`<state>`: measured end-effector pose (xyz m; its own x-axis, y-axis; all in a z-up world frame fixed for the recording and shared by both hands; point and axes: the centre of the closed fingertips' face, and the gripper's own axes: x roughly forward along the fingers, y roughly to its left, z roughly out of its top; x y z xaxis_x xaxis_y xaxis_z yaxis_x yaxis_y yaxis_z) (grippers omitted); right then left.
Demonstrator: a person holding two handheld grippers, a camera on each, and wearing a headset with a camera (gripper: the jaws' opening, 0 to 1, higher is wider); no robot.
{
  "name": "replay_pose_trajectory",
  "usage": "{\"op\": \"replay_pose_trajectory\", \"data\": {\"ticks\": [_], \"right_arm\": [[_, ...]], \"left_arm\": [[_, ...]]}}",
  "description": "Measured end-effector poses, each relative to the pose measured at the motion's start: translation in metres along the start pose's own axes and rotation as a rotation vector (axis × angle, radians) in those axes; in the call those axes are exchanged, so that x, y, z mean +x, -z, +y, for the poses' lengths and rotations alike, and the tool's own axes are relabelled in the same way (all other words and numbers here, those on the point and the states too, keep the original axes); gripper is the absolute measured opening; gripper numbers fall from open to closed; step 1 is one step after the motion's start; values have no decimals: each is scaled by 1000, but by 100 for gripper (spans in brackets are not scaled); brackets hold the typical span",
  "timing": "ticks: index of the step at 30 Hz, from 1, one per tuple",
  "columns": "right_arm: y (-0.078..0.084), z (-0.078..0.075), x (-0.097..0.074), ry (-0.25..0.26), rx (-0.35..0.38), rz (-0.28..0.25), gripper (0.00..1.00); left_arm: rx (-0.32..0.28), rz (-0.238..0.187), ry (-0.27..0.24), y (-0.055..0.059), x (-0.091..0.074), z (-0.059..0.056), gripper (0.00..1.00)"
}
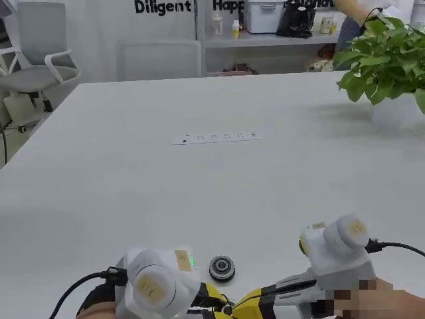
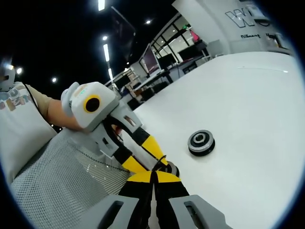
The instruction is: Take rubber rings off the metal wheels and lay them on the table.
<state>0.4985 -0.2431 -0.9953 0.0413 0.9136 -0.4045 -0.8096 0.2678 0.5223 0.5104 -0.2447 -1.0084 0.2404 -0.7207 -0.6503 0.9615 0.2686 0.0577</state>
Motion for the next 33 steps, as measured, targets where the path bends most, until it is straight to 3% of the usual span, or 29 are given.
{"op": "replay_pose_trajectory", "data": {"ticks": [11, 15, 19, 23, 33], "right_arm": [[-3, -5, -3, 23, -19, -17, 0], [-5, -4, -4, 22, -26, -23, 0], [-9, -3, -5, 22, -25, -36, 0], [-15, -2, -6, 18, -26, -50, 0], [-38, 4, -9, -5, -13, -97, 0]], "left_arm": [[-3, 8, 19, -4, -2, 1, 16], [-33, -10, 52, -10, -8, -4, 24], [-26, -20, 50, -15, -18, -4, 26], [-54, -58, 38, -24, -32, -1, 29], [-105, -85, -4, -22, -63, 6, 46]]}}
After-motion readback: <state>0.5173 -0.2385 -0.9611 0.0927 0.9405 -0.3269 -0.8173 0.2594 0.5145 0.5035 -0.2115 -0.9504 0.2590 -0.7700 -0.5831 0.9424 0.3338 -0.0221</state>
